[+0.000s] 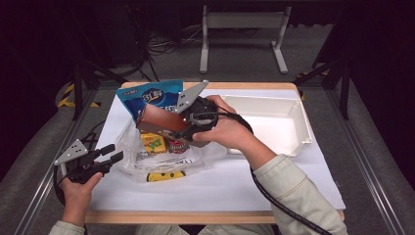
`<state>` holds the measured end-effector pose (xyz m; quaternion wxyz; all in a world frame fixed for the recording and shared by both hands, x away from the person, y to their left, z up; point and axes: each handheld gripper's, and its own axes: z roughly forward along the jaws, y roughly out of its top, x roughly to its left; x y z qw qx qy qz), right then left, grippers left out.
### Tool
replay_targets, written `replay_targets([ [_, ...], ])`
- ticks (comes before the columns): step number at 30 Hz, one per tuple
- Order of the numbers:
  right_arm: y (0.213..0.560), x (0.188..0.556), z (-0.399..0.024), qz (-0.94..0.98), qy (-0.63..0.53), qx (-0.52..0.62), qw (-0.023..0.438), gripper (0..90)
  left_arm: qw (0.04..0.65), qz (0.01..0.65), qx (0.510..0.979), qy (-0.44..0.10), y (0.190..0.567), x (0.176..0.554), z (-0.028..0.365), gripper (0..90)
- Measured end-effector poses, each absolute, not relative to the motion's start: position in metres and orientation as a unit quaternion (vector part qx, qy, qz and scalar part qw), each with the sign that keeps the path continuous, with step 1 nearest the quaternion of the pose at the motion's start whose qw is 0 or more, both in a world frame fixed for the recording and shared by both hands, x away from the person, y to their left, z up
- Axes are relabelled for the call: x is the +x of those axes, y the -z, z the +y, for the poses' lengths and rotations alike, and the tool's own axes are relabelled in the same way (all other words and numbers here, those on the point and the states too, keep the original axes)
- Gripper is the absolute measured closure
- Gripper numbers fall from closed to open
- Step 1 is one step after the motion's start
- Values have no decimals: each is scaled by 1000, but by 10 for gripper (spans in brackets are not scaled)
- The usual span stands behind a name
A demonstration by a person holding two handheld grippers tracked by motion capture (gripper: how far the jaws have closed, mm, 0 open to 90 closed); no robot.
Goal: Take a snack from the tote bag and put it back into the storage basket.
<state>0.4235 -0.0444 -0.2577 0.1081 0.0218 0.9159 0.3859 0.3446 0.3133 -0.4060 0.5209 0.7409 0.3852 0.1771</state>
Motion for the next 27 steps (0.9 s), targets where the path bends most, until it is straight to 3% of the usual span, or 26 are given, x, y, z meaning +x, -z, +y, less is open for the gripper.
replay_targets([
  [27,248,444,-115,912,-379,76,137,423,520,388,739,-181,407,341,317,474],
])
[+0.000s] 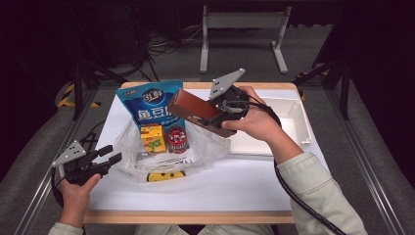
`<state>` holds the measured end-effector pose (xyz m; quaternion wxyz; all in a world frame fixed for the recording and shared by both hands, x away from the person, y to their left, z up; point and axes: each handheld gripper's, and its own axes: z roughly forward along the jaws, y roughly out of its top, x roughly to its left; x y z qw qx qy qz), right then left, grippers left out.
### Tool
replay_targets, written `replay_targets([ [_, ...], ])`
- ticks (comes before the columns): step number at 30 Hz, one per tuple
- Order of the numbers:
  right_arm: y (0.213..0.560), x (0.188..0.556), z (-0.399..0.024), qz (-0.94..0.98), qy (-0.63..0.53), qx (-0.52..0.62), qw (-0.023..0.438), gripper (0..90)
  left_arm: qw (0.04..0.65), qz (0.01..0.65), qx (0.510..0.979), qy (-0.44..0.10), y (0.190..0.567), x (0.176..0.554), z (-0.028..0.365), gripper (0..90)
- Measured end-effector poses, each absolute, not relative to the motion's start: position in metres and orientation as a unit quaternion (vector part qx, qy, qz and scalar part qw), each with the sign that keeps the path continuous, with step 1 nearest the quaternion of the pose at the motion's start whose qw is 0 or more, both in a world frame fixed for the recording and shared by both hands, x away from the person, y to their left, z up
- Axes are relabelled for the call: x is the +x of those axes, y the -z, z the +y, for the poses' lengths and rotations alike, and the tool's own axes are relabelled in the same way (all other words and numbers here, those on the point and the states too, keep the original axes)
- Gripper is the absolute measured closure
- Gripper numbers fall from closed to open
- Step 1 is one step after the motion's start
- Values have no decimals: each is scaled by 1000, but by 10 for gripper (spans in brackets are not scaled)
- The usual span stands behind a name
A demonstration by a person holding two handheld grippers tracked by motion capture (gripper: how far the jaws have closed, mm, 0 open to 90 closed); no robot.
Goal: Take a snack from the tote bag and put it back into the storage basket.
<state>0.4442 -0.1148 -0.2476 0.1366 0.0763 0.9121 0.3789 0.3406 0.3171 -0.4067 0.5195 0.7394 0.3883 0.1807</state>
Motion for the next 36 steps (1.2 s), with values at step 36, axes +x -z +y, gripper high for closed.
replay_targets([
  [36,242,477,-204,899,-367,160,177,423,520,386,739,-184,406,337,318,457],
])
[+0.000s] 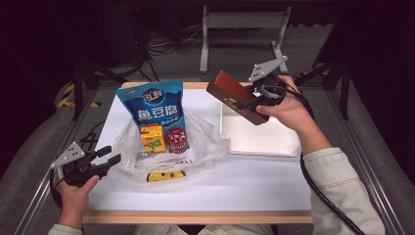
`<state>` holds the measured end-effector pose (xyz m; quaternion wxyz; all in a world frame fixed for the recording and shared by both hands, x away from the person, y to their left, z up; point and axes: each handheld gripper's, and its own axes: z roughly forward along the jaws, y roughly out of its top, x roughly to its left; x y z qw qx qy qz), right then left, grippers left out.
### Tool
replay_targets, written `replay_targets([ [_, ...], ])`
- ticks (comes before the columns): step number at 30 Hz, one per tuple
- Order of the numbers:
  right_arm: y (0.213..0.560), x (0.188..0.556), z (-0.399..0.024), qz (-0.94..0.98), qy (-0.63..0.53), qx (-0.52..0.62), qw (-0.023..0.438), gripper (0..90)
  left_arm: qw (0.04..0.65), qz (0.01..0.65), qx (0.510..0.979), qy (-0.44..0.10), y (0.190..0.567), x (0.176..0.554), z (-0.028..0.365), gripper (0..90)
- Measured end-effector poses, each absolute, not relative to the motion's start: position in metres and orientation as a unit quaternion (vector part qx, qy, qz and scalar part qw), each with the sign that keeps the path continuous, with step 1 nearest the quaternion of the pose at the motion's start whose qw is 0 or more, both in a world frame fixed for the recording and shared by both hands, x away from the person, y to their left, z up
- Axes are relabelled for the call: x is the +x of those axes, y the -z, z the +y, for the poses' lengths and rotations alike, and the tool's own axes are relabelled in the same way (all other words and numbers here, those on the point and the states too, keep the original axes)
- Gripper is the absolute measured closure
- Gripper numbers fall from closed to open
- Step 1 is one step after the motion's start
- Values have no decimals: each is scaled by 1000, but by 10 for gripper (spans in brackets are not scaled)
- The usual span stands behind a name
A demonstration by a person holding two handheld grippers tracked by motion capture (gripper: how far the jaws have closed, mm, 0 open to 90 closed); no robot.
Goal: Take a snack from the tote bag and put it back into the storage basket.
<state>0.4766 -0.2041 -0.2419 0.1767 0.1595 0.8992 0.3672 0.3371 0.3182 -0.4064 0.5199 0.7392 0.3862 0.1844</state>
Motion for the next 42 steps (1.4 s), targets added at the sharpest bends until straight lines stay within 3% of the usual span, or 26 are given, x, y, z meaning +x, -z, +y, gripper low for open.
replay_targets([
  [23,250,497,-243,900,-345,183,192,422,519,387,739,-186,407,329,322,456],
  [42,277,512,-264,902,-329,204,190,423,520,385,740,-184,407,330,321,457],
])
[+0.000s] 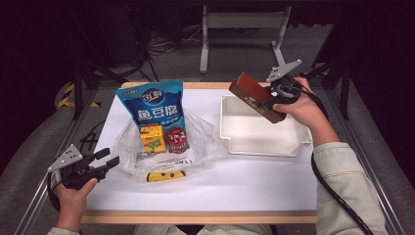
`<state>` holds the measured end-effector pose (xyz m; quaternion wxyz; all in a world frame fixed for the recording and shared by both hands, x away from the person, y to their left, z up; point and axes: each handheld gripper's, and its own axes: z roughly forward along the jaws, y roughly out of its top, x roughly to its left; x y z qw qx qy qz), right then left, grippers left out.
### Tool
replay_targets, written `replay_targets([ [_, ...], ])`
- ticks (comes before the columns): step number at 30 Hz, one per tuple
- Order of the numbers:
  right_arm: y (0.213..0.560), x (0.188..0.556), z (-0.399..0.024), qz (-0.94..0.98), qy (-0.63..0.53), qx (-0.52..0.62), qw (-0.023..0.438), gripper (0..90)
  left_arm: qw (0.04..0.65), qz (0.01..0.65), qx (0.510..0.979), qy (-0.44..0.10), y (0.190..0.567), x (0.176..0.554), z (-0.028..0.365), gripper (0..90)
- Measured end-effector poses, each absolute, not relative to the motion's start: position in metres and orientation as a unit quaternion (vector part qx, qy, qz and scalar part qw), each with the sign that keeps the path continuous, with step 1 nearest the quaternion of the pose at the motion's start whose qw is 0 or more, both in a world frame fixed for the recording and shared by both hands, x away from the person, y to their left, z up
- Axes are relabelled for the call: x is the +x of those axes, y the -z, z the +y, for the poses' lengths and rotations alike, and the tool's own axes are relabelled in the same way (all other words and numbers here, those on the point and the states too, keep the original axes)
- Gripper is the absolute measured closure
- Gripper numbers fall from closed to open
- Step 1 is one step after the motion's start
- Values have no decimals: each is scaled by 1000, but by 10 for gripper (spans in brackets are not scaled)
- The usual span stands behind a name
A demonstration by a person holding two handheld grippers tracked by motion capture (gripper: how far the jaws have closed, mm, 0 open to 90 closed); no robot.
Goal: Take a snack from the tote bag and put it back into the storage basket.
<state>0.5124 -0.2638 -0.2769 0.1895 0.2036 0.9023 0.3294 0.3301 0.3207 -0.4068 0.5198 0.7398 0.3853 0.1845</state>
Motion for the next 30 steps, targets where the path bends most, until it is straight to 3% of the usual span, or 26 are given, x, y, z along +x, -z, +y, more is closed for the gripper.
replay_targets([
  [30,325,530,-275,911,-296,233,166,423,519,384,741,-184,407,330,321,457],
])
